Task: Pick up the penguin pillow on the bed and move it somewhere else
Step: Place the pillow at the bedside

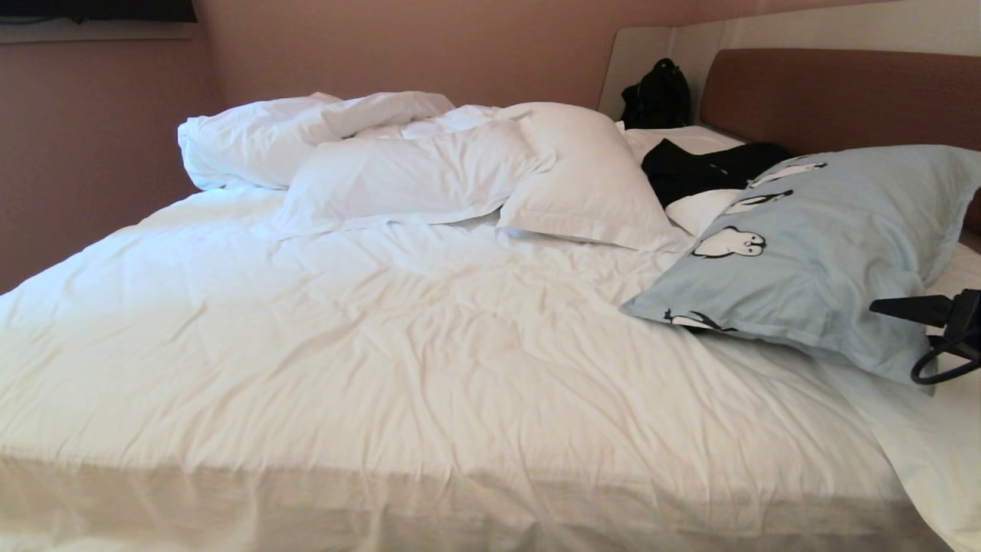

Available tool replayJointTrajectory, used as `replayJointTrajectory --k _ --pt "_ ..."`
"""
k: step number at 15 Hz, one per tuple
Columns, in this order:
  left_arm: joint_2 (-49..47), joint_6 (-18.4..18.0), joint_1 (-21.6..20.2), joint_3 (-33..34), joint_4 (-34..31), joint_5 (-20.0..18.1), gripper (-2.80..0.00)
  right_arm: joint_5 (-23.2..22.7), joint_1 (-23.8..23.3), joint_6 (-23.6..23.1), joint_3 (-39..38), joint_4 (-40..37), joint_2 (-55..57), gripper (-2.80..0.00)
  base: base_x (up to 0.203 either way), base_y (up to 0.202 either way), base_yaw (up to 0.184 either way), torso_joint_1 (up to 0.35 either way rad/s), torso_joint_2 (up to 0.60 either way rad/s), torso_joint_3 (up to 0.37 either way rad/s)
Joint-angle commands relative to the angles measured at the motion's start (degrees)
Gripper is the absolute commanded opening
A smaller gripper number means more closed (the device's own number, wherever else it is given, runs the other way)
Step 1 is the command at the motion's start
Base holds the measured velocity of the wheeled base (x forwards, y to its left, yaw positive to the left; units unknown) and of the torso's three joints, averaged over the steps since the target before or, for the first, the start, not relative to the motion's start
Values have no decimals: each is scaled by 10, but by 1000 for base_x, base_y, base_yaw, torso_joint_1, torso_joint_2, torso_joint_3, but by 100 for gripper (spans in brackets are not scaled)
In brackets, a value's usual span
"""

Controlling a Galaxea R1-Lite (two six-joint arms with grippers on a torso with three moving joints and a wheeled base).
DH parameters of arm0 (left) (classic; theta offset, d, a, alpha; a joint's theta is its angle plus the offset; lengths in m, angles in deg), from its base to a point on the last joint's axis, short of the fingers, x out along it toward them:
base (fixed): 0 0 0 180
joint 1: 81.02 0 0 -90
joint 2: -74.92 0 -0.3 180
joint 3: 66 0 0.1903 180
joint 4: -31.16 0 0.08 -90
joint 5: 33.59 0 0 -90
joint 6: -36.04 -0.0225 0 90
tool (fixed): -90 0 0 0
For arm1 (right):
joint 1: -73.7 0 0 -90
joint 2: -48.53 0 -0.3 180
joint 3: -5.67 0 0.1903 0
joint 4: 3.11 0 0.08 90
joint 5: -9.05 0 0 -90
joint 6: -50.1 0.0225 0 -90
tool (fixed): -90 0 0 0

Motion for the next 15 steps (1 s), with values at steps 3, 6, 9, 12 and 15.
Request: replayJointTrajectory --k 3,6,9,12,15 --pt "0 0 0 1 0 0 -280 -21 0 3 48 3 84 0 0 0 0 0 0 0" --pt "0 0 0 1 -1 0 -280 -63 0 3 64 3 113 0 0 0 0 0 0 0" --pt "0 0 0 1 0 0 -280 -66 0 3 73 3 122 0 0 0 0 0 0 0" --pt "0 0 0 1 0 0 -280 -69 0 3 77 4 123 0 0 0 0 0 0 0" --pt "0 0 0 1 0 0 -280 -70 0 3 73 3 116 0 0 0 0 0 0 0"
